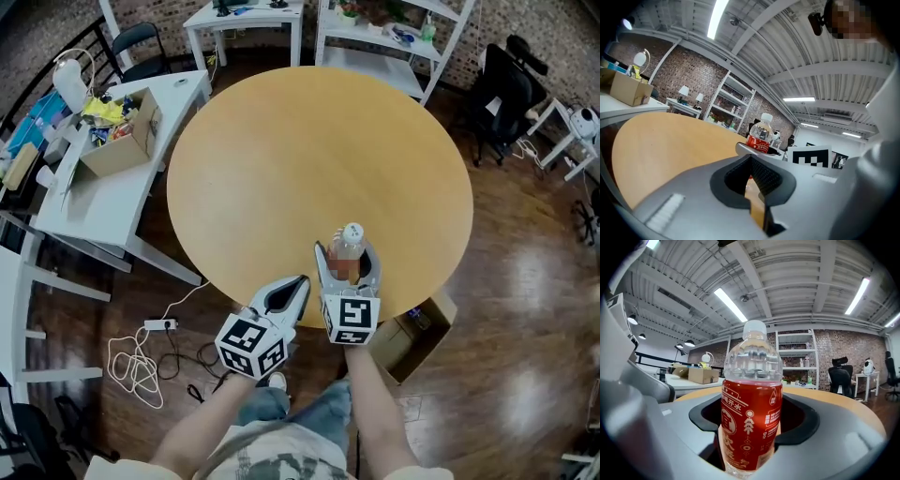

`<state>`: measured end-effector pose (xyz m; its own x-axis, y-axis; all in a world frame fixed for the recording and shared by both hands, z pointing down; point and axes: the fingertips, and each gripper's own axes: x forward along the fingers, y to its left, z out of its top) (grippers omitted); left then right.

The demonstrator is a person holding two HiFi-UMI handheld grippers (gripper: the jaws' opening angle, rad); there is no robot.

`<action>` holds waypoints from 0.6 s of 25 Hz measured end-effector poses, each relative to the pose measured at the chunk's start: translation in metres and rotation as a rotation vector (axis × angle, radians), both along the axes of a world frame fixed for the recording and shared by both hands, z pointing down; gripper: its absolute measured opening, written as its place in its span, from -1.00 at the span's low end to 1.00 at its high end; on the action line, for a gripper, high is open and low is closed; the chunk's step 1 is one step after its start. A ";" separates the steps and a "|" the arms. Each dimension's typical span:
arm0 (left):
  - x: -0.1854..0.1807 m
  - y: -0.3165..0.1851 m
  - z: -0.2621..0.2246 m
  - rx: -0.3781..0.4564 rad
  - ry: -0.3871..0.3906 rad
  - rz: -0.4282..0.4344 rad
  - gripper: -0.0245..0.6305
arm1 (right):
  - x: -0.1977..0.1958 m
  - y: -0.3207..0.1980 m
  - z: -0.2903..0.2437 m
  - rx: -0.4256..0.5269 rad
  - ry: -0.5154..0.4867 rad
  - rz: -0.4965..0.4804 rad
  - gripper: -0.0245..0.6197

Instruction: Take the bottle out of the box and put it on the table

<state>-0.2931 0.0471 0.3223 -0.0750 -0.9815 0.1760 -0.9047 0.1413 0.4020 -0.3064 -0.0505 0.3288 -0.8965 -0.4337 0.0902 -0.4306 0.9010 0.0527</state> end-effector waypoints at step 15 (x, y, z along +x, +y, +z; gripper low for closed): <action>0.029 -0.001 -0.013 0.069 0.026 0.083 -0.94 | 0.027 0.006 -0.001 0.000 0.129 0.032 0.22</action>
